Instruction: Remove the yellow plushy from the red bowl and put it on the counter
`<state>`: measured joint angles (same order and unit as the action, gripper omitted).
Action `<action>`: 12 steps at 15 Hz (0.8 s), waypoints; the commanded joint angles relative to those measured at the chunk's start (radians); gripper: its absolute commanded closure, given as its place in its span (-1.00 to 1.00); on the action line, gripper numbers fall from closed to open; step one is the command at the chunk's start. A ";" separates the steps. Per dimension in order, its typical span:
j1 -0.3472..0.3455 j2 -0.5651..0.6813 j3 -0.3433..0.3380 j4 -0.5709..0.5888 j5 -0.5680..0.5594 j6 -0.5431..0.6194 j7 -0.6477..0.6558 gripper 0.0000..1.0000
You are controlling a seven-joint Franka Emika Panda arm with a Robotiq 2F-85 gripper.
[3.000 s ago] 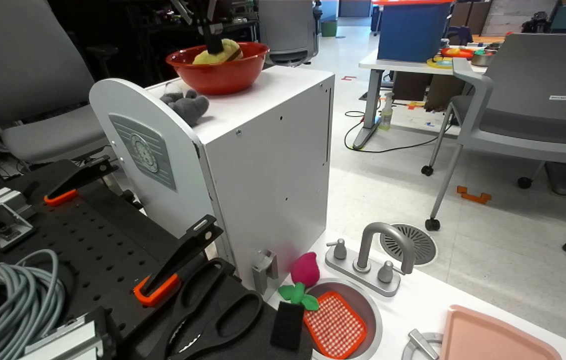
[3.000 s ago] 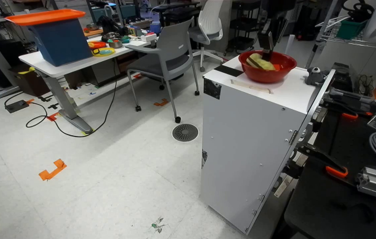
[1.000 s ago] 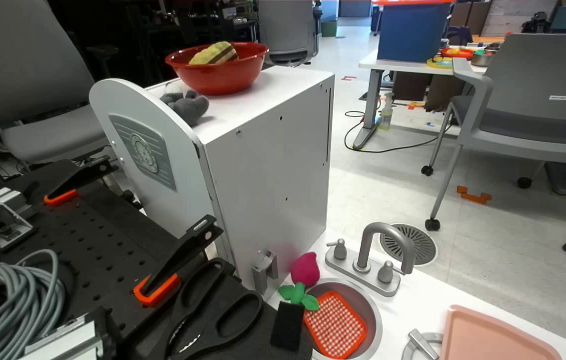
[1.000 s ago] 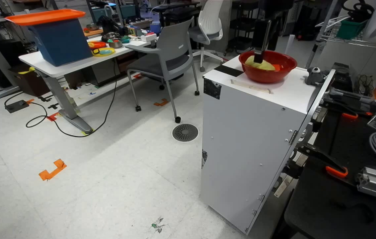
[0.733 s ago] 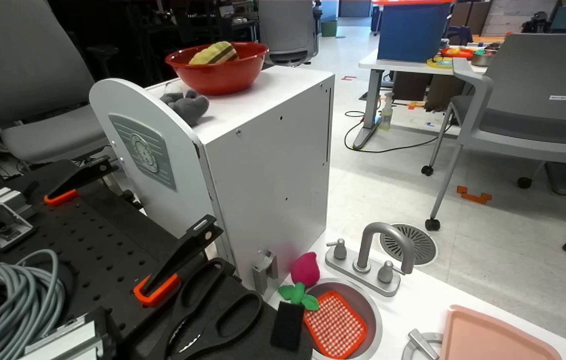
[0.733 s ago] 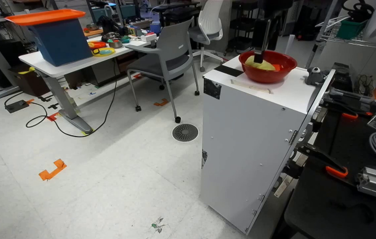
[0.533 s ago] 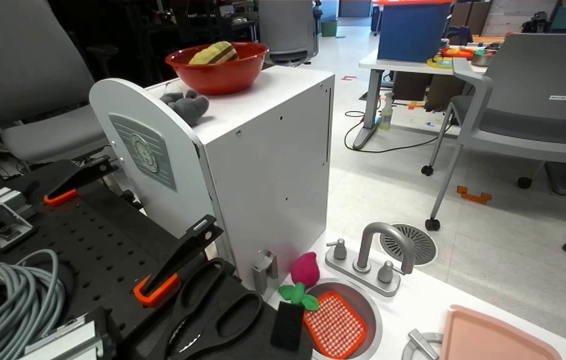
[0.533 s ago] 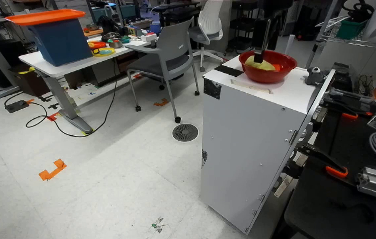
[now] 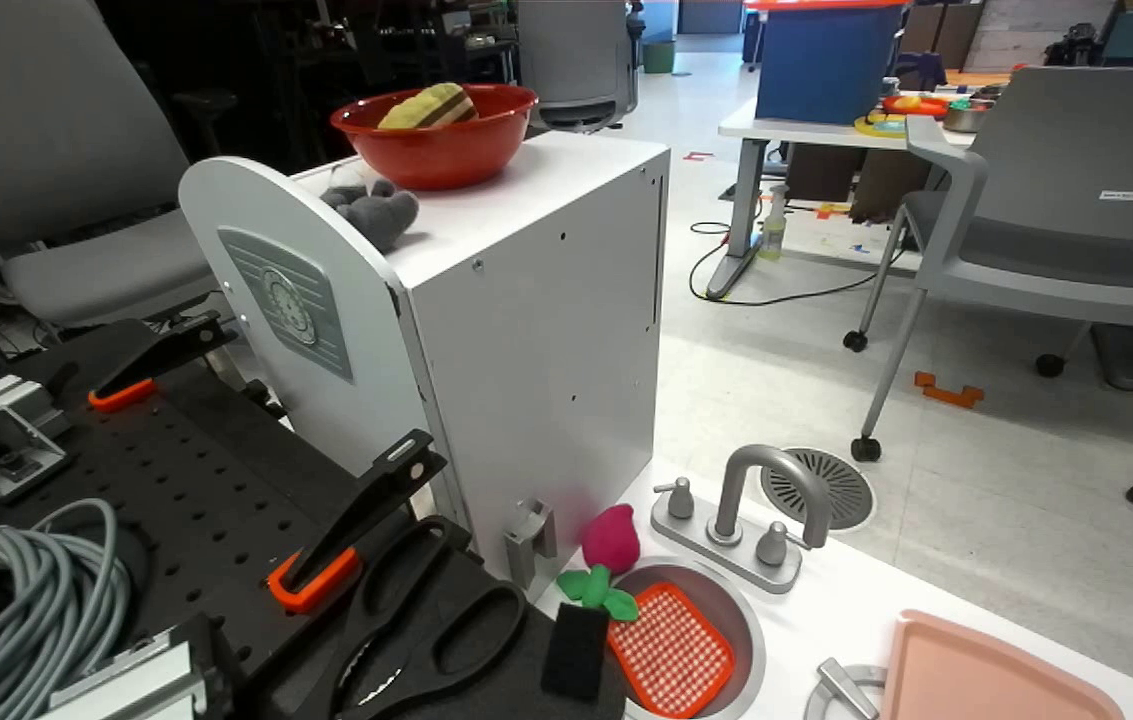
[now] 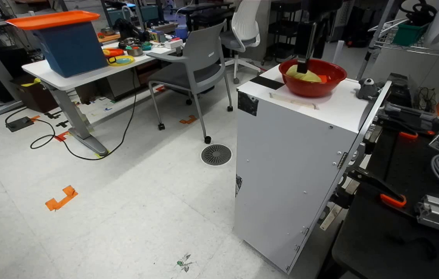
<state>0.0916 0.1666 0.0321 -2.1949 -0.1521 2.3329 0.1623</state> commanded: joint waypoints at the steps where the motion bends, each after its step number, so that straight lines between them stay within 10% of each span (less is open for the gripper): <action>1: -0.010 0.004 -0.001 0.008 0.009 -0.012 -0.005 -1.00; 3: -0.012 0.006 -0.002 0.010 0.006 -0.014 -0.005 -1.00; 4: -0.012 0.008 -0.003 0.013 0.003 -0.016 -0.001 -0.50; 12: -0.012 0.016 -0.006 0.017 -0.005 -0.019 -0.001 0.59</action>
<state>0.0817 0.1709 0.0278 -2.1957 -0.1517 2.3329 0.1623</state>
